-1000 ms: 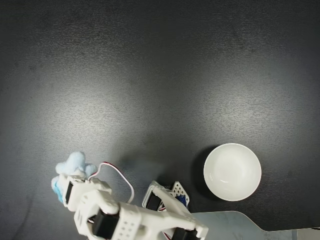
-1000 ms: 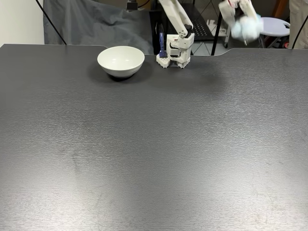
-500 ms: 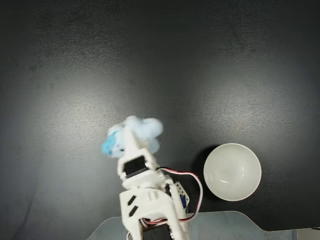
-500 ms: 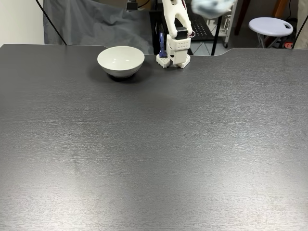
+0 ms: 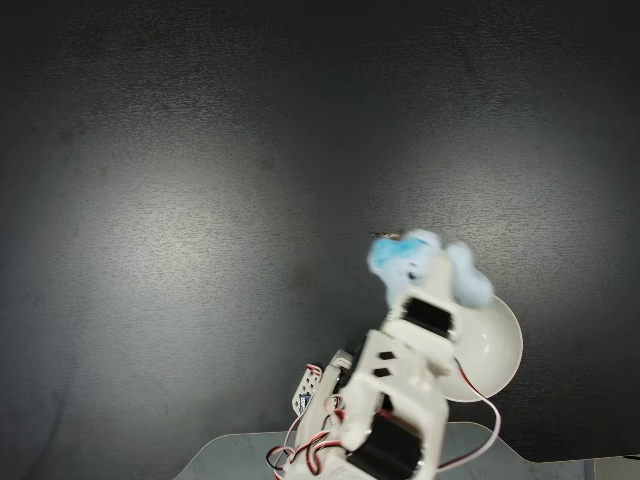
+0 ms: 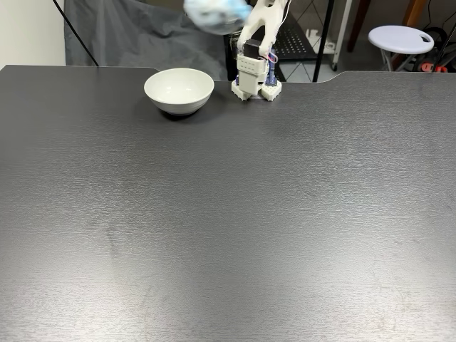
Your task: Grasp a skyblue doll and put it in the white bowl.
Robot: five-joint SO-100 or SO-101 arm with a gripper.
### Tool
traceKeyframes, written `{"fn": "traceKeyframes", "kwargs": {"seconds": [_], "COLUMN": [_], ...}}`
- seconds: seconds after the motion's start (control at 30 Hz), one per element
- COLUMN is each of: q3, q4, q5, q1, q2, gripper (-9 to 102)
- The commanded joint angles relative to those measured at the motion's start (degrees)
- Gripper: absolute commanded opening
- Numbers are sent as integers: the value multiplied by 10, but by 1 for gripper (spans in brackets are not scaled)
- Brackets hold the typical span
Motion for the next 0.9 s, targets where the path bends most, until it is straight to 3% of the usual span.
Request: {"fn": "traceKeyframes", "kwargs": {"seconds": [0.0, 0.23, 0.47, 0.87], "q3": [9, 32, 195, 201], "q4": [8, 9, -5, -57], "q5": [0, 0, 0, -14], "q1": [205, 351, 357, 359], "q2": [-1, -3, -4, -105], "gripper": [-1, -1, -1, -1]}}
